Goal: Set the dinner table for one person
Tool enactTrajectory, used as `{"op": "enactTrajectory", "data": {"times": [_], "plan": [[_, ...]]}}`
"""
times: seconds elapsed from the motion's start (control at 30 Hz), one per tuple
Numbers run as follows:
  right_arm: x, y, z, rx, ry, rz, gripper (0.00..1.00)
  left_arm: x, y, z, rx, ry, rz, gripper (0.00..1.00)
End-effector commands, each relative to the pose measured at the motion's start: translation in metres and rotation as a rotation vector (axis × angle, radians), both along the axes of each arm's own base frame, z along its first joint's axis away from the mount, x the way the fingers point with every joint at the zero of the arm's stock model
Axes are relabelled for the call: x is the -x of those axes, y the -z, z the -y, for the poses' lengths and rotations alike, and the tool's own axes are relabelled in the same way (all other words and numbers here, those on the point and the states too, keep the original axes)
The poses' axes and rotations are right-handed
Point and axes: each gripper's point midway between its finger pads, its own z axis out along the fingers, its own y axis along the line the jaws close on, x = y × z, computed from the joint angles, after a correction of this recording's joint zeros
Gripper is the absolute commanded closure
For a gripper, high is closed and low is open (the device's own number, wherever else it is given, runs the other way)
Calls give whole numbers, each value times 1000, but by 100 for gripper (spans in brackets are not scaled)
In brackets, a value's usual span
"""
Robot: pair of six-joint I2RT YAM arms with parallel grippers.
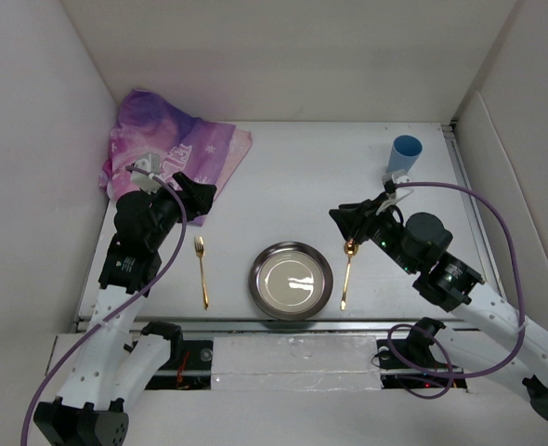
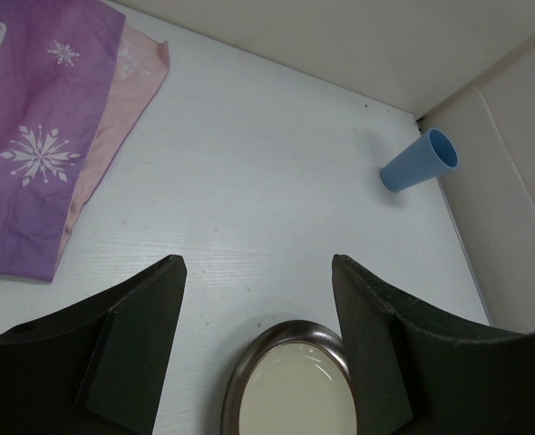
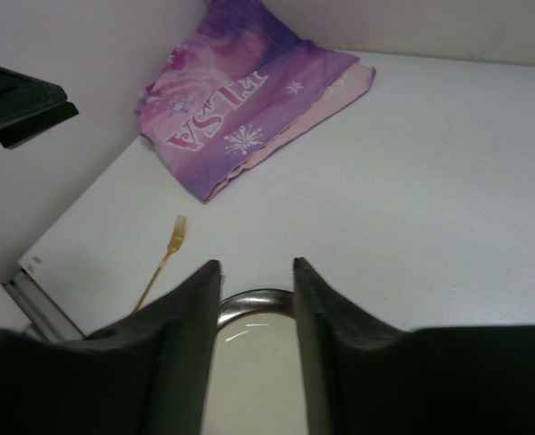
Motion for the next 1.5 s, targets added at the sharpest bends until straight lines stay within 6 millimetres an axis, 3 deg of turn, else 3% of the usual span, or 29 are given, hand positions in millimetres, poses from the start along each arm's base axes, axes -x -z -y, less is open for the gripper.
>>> {"op": "enactTrajectory", "data": {"times": [0.0,0.03,0.1,0.13,0.17,0.23,0.3,0.33,0.37,0.4,0.43,0.47,0.5,0.53,0.57,0.63,0.77,0.9,0.93,1.03,1.07,1.13,1.2,1.23,1.27,1.33,1.4,1.43,1.47], "plan": [[-4,-3,8,-7,36,11,63,-10,-27,-5,-34,-23,85,37],[-3,-3,6,-9,24,17,92,-21,-21,-7,-46,-42,58,40],[-3,0,4,-4,17,13,99,-27,-24,-5,-48,-39,54,51],[-4,4,1,6,10,2,100,-38,-10,-4,-73,-34,3,58],[-6,-4,-1,-18,7,23,100,-46,-21,-3,-83,-34,10,84],[-8,-2,-5,-28,3,15,100,-63,-8,-8,-128,-66,-63,100],[-10,0,-9,-40,0,13,100,-94,4,-13,-172,-115,-134,100],[-11,1,-9,-43,1,13,100,-113,34,-17,-219,-141,-221,100],[-13,0,-12,-52,-3,18,97,-128,24,-24,-253,-183,-208,89],[-13,2,-14,-53,-6,11,93,-139,35,-28,-292,-198,-238,80],[-13,2,-14,-56,-8,9,88,-156,80,-32,-373,-200,-351,73],[-13,3,-15,-55,-14,6,77,-171,71,-30,-410,-204,-350,72],[-13,6,-17,-54,-17,-1,69,-179,84,-30,-446,-190,-391,71],[-12,10,-19,-53,-29,-5,63,-187,121,-25,-491,-158,-472,70],[-11,12,-20,-53,-37,-5,53,-197,121,-25,-498,-164,-468,68],[-10,21,-24,-38,-58,-19,45,-210,147,-25,-535,-152,-484,59],[-11,32,-22,-16,-48,-38,42,-217,187,-20,-572,-101,-578,45],[-13,37,-21,-11,-38,-40,41,-222,220,-22,-608,-94,-643,45],[-13,37,-22,-11,-41,-40,41,-223,236,-23,-621,-87,-673,47],[-12,39,-26,-5,-51,-43,41,-229,251,-22,-658,-93,-697,55],[-13,40,-27,-5,-51,-43,41,-233,249,-11,-670,-82,-680,68],[-15,43,-28,-4,-47,-48,41,-234,267,-5,-695,-62,-709,77],[-18,44,-30,-6,-42,-53,41,-247,258,13,-694,-45,-680,97],[-20,43,-30,-6,-34,-55,41,-248,270,22,-699,-24,-694,100],[-21,44,-30,-3,-29,-60,41,-262,253,34,-683,-21,-644,100],[-26,45,-28,-3,0,-65,41,-263,250,77,-660,63,-608,100],[-32,46,-23,-8,34,-65,41,-278,216,117,-602,111,-497,100],[-38,48,-20,-2,59,-72,41,-273,206,153,-570,187,-451,100],[-40,48,-21,-4,64,-74,41,-277,188,173,-543,207,-393,100]]}}
